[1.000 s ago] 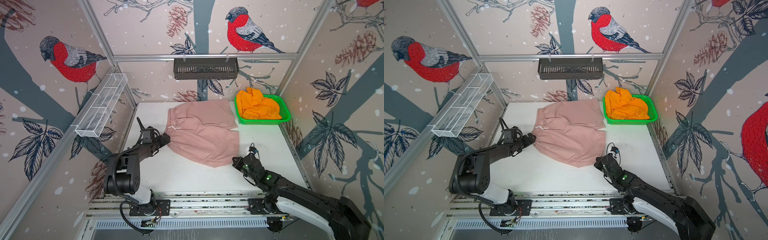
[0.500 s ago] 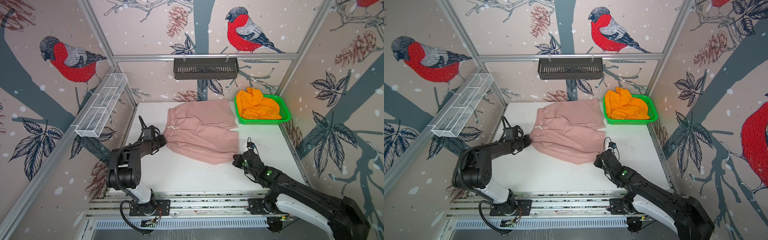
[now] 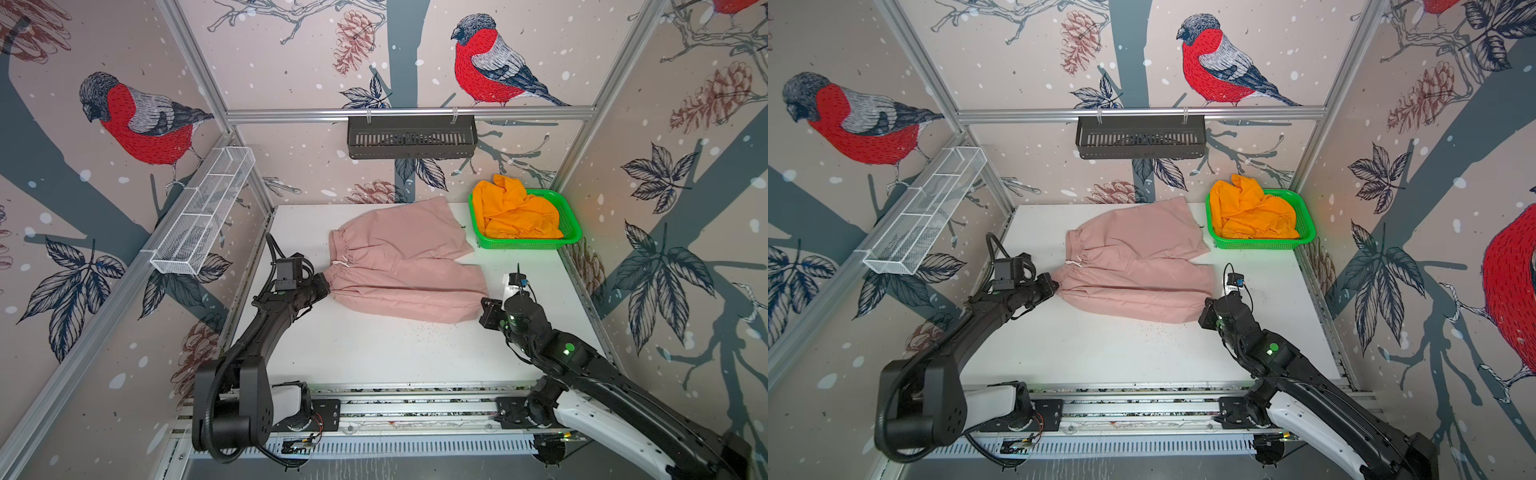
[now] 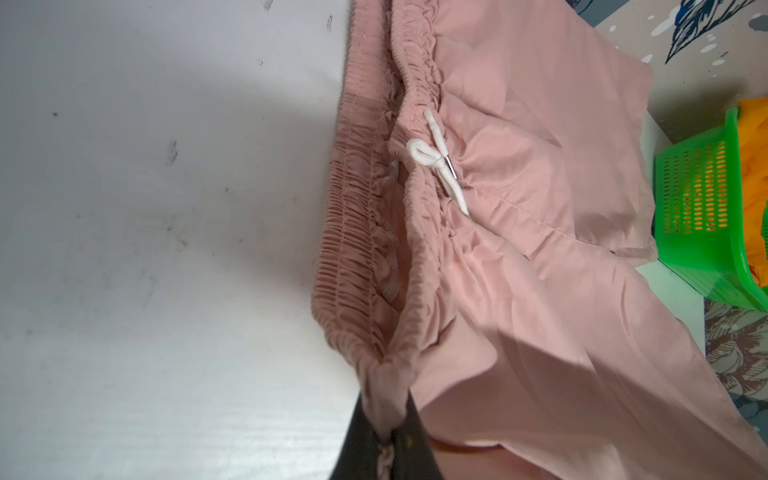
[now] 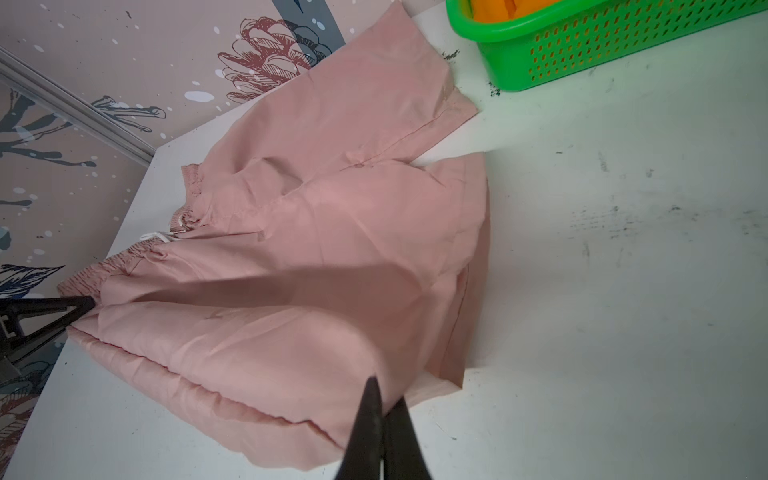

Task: Fold and stack the shorts

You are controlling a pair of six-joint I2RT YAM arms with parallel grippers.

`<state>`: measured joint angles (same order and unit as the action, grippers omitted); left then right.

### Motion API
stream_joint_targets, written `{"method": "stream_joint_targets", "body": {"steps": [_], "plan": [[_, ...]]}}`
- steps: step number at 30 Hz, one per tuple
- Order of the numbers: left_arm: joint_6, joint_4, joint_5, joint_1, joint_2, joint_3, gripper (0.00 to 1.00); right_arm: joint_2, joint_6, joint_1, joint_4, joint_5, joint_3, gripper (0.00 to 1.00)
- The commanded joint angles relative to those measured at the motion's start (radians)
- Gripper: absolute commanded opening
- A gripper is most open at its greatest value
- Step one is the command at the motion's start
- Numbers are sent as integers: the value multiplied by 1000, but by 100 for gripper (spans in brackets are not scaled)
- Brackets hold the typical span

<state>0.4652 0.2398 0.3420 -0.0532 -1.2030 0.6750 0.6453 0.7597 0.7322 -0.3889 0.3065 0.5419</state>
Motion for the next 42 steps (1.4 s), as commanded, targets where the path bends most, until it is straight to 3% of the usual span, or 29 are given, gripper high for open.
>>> {"method": "stream_joint_targets", "body": {"steps": [1, 8, 14, 19, 23, 24, 27, 29, 35, 42], "plan": [[6, 162, 11, 0, 116, 0, 0, -47, -30, 8, -131, 56, 47, 0], [20, 207, 18, 3, 329, -25, 0, -42, -82, 11, -238, 52, 142, 0], [26, 202, 20, 13, 278, -27, 0, 41, -38, 15, -215, 2, 106, 7], [54, 150, 34, 15, 260, -67, 0, 166, -86, -98, -61, -143, 44, 10], [74, 108, 33, 15, 254, -99, 0, 310, -142, -174, 67, -288, 23, 27], [77, 101, 27, 14, 248, -105, 0, 351, -162, -190, 72, -300, 43, 30], [90, 66, 26, 14, 219, -133, 0, 440, -202, -213, 17, -299, 143, 54], [95, 47, 26, 14, 195, -146, 0, 434, -194, -212, -20, -297, 170, 61], [101, 48, -2, 15, 180, -153, 0, 258, -30, -183, -129, -365, 37, 65], [103, 51, -8, 14, 173, -153, 0, 32, 359, -11, -91, -332, -205, 65]]}}
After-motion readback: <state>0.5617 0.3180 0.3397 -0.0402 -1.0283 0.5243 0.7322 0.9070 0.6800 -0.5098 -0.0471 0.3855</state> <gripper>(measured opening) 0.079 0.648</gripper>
